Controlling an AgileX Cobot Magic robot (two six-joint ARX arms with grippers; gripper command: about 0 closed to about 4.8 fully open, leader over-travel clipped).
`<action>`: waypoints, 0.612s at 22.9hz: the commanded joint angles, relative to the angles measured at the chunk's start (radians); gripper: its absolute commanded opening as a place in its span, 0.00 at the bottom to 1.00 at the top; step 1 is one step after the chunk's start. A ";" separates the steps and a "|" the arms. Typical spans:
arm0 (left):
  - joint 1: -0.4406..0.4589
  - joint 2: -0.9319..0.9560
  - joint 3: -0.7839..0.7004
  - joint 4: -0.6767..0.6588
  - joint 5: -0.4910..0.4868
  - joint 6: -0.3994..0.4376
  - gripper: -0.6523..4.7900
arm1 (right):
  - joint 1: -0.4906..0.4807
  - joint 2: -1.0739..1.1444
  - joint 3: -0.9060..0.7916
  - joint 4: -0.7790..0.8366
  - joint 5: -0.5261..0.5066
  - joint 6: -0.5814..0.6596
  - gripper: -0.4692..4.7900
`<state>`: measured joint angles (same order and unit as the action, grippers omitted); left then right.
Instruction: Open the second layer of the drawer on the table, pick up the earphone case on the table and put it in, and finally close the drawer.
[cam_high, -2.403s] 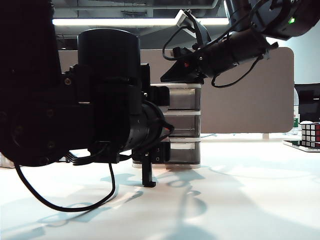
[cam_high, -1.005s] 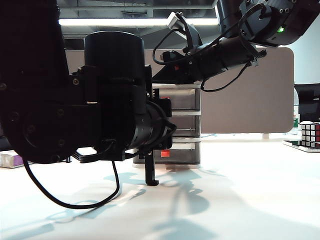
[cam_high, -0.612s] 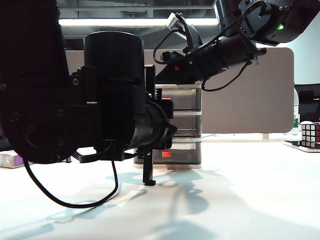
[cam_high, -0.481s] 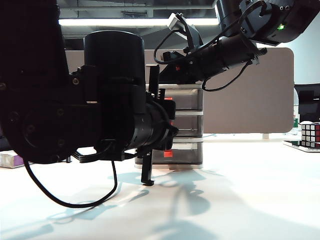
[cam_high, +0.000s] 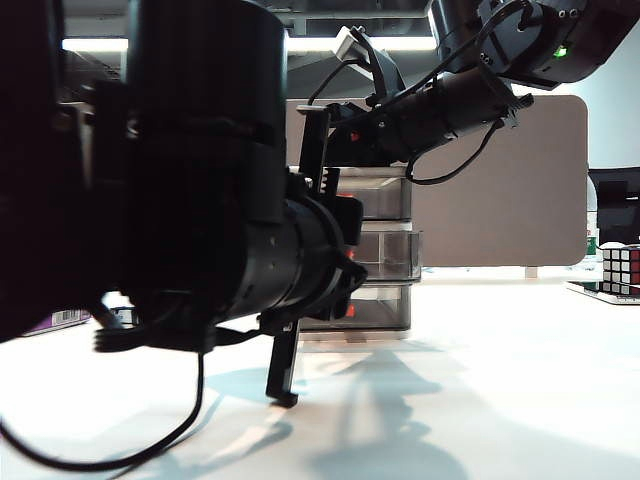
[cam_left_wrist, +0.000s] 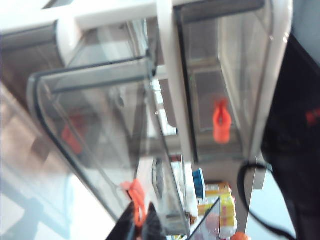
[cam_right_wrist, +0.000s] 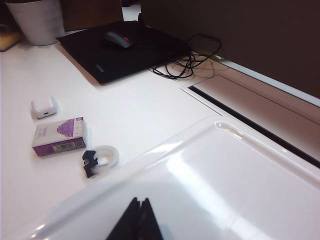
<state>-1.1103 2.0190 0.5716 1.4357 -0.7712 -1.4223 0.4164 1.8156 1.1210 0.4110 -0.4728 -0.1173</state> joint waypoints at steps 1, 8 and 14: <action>-0.088 -0.027 -0.031 0.017 -0.078 0.001 0.11 | -0.001 0.026 -0.022 -0.154 0.026 0.020 0.08; -0.191 -0.036 -0.048 0.016 -0.182 0.013 0.11 | -0.001 0.026 -0.022 -0.156 0.026 0.021 0.08; -0.191 -0.037 -0.077 0.016 -0.098 0.008 0.66 | -0.001 0.026 -0.022 -0.170 0.026 0.021 0.08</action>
<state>-1.2991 1.9823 0.5018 1.4349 -0.9062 -1.4166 0.4168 1.8141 1.1229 0.3996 -0.4667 -0.1177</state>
